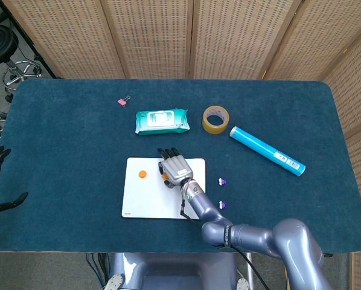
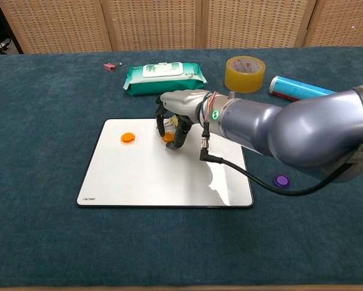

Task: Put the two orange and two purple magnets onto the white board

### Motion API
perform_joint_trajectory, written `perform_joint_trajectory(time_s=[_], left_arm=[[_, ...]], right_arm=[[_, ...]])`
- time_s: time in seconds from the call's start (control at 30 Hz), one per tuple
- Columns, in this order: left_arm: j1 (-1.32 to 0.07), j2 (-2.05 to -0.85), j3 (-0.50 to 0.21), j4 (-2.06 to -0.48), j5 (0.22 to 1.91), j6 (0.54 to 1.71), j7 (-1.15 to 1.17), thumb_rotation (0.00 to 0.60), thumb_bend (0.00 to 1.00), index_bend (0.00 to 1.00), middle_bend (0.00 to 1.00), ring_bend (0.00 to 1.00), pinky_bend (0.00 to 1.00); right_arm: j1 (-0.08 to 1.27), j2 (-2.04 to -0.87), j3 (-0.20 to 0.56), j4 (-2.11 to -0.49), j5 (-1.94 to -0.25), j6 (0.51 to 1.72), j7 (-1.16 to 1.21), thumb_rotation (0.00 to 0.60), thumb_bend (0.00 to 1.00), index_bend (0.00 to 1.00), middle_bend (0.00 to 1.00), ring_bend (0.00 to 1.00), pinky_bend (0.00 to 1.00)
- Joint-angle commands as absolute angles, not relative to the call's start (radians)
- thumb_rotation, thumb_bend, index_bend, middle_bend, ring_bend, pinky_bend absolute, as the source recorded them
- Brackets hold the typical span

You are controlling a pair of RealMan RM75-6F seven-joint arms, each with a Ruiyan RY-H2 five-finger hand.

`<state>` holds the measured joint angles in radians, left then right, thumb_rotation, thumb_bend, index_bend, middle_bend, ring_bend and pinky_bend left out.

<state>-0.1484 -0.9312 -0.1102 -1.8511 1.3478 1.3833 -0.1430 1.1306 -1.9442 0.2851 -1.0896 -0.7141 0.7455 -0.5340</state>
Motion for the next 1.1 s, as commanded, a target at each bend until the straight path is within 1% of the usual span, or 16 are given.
perform_joint_trajectory(time_s=[0.03,0.1,0.33,0.5,0.67,0.8,0.97,1.1], left_arm=[[-0.147,-0.929,-0.109,-1.851,1.349,1.383,-0.147,0.6,0.2,0.02,0.0,0.0,0.0],[-0.145,-0.926,-0.11,-1.851,1.35,1.386,-0.153,0.6,0.2,0.02,0.0,0.0,0.0],[-0.143,-0.923,-0.109,-1.851,1.356,1.386,-0.163,0.6,0.2,0.01,0.0,0.0,0.0],[-0.142,-0.923,-0.109,-1.852,1.358,1.389,-0.159,0.6,0.2,0.02,0.0,0.0,0.0],[-0.143,-0.925,-0.107,-1.854,1.362,1.387,-0.154,0.6,0.2,0.02,0.0,0.0,0.0],[-0.146,-0.928,-0.105,-1.854,1.362,1.382,-0.146,0.6,0.2,0.02,0.0,0.0,0.0],[-0.15,-0.933,-0.102,-1.855,1.361,1.374,-0.133,0.6,0.2,0.02,0.0,0.0,0.0],[-0.151,-0.94,-0.097,-1.861,1.37,1.375,-0.113,0.6,0.2,0.01,0.0,0.0,0.0]], right_arm=[[1.132,-1.946,0.283,-1.086,-0.711,0.748,-0.539,0.6,0.4,0.5,0.0,0.0,0.0],[1.132,-1.945,0.28,-1.082,-0.708,0.75,-0.545,0.6,0.4,0.46,0.0,0.0,0.0],[1.121,-1.927,0.274,-1.102,-0.7,0.761,-0.551,0.6,0.4,0.38,0.0,0.0,0.0],[1.108,-1.901,0.274,-1.143,-0.714,0.773,-0.538,0.6,0.4,0.36,0.0,0.0,0.0],[1.091,-1.868,0.277,-1.209,-0.739,0.796,-0.518,0.6,0.4,0.36,0.0,0.0,0.0],[1.065,-1.817,0.282,-1.296,-0.78,0.829,-0.488,0.6,0.4,0.36,0.0,0.0,0.0],[1.033,-1.75,0.265,-1.376,-0.822,0.871,-0.485,0.6,0.4,0.35,0.0,0.0,0.0],[0.982,-1.656,0.237,-1.462,-0.848,0.901,-0.473,0.6,0.39,0.32,0.0,0.0,0.0]])
